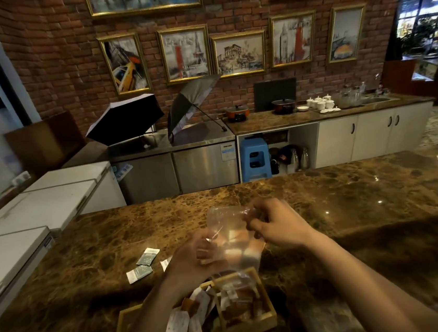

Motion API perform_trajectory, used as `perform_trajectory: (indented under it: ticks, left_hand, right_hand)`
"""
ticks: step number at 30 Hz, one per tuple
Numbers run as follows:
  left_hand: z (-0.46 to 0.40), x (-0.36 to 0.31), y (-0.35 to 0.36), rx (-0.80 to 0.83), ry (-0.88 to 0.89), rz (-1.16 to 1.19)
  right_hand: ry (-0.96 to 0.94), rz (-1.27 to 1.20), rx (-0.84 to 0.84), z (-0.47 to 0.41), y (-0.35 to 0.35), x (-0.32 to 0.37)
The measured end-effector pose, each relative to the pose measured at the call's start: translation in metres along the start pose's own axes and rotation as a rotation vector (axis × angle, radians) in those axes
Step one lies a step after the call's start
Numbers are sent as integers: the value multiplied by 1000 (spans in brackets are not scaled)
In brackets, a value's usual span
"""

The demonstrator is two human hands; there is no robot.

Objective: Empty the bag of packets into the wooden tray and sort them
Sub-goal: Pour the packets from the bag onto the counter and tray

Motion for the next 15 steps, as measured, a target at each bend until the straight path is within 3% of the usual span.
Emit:
perform_trajectory:
  ticks: [6, 15]
  left_hand:
    - [0, 5, 2, -54, -23, -36]
    - [-12, -1, 5, -139, -129, 149]
  right_hand:
    - [67, -172, -148, 2, -17, -13]
    - [184, -354, -231, 23, -42, -44]
Point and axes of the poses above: each hand's wrist, its own z-axis away from the middle knuckle, its own y-axis out of the palm, x = y × z, the point moved 6 cm from there along -z, towards the middle knuckle, and after that the axes turned 10 degrees about -z, right-handed, at the moved point
